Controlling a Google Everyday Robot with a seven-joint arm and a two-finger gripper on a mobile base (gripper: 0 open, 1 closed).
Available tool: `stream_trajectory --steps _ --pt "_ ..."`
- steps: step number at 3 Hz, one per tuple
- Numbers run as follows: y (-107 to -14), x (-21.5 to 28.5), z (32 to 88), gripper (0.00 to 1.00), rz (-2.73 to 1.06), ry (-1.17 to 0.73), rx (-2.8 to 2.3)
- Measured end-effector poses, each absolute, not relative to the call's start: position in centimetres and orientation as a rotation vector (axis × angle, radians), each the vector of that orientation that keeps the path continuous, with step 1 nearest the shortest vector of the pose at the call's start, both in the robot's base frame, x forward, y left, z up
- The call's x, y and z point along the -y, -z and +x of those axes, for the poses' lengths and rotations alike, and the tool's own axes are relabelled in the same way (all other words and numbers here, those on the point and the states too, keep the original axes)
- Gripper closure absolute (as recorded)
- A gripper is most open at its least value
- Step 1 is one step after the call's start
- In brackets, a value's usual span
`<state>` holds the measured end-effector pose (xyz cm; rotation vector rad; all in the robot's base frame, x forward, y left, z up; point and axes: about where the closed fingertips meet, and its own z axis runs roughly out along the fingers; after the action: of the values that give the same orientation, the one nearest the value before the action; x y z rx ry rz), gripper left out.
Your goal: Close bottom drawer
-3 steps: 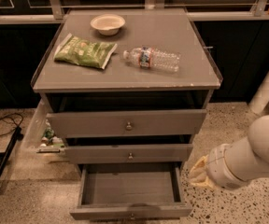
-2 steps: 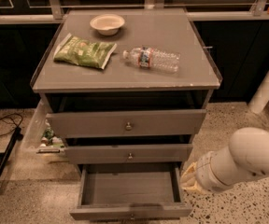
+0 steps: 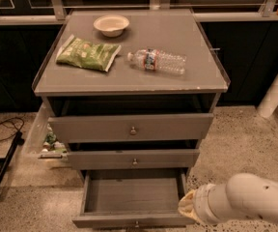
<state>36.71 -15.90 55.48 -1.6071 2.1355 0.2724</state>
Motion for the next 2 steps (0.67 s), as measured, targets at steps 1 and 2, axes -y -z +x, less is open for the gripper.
stream_trajectory --steps 1,2 --pt "-47.80 15.50 36.20 1.00 -1.615 -0.317 -2.148" --pt "-47.79 15.51 36.21 1.00 -1.615 -0.316 -2.149"
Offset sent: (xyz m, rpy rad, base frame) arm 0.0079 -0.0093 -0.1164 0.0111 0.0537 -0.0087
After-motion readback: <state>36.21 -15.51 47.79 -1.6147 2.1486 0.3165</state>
